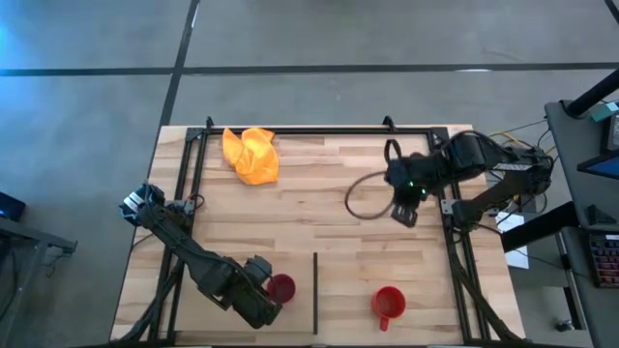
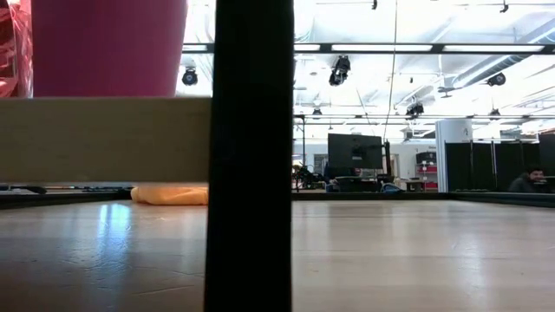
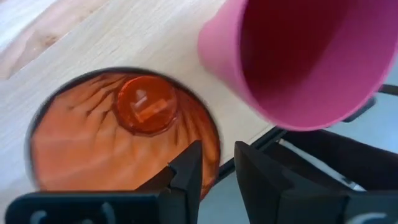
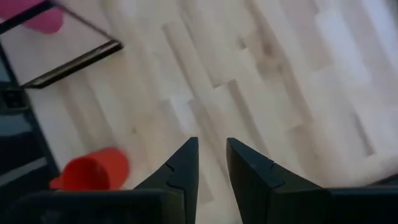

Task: Stack small to large cups/mugs on shelf
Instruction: Put the orange cup on the shelf, then put the red mug on the shelf

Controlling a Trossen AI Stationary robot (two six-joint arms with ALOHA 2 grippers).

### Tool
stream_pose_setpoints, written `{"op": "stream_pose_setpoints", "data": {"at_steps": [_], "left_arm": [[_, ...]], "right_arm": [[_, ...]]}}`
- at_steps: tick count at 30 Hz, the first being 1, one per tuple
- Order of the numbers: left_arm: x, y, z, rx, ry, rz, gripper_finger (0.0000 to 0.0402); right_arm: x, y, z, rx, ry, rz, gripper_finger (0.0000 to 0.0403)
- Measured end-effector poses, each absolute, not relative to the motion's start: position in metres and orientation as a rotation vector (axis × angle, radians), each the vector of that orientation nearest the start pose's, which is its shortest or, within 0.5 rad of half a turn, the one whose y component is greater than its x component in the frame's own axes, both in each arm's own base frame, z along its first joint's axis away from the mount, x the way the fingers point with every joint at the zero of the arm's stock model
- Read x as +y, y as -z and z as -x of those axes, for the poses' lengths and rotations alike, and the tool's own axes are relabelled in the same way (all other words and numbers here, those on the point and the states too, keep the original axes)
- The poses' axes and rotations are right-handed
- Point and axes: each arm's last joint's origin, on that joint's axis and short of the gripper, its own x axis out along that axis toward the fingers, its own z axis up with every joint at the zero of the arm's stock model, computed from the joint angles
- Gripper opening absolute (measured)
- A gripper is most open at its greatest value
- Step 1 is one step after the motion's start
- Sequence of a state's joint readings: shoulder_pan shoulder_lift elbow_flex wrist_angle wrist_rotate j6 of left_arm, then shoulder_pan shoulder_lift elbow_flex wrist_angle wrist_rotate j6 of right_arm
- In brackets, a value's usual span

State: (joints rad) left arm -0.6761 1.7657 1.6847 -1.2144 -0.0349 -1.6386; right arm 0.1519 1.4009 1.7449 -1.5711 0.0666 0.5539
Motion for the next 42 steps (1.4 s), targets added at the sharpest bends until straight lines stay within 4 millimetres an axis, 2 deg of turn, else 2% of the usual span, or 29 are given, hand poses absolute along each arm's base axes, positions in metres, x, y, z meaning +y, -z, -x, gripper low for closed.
{"op": "stream_pose_setpoints", "data": {"at_steps": [7,13,18,24,31,36,42], "left_arm": [[-0.214,-0.311,-0.264,1.402,-0.547,0.929,0.0079],[-0.211,-0.317,-0.262,1.389,-0.528,0.945,0.0079],[-0.213,-0.321,-0.264,1.366,-0.486,0.98,0.0079],[-0.215,-0.323,-0.266,1.347,-0.452,1.005,0.0079],[-0.207,-0.339,-0.262,1.257,-0.455,0.974,0.0079],[-0.196,-0.349,-0.26,1.171,-0.473,0.946,0.0079],[-0.188,-0.355,-0.253,1.171,-0.47,0.893,0.0079]], "right_arm": [[0.067,-0.394,-0.21,1.293,0.237,-0.415,0.0077],[0.098,-0.361,-0.199,1.42,0.296,-0.414,0.0077],[0.12,-0.335,-0.186,1.573,0.351,-0.528,0.0077],[0.145,-0.319,-0.185,1.525,0.3,-0.605,0.0077],[0.158,-0.305,-0.196,1.435,0.172,-0.646,0.0077],[0.158,-0.283,-0.197,1.444,0.193,-0.649,0.0077],[0.164,-0.261,-0.204,1.382,0.154,-0.733,0.0077]]}}
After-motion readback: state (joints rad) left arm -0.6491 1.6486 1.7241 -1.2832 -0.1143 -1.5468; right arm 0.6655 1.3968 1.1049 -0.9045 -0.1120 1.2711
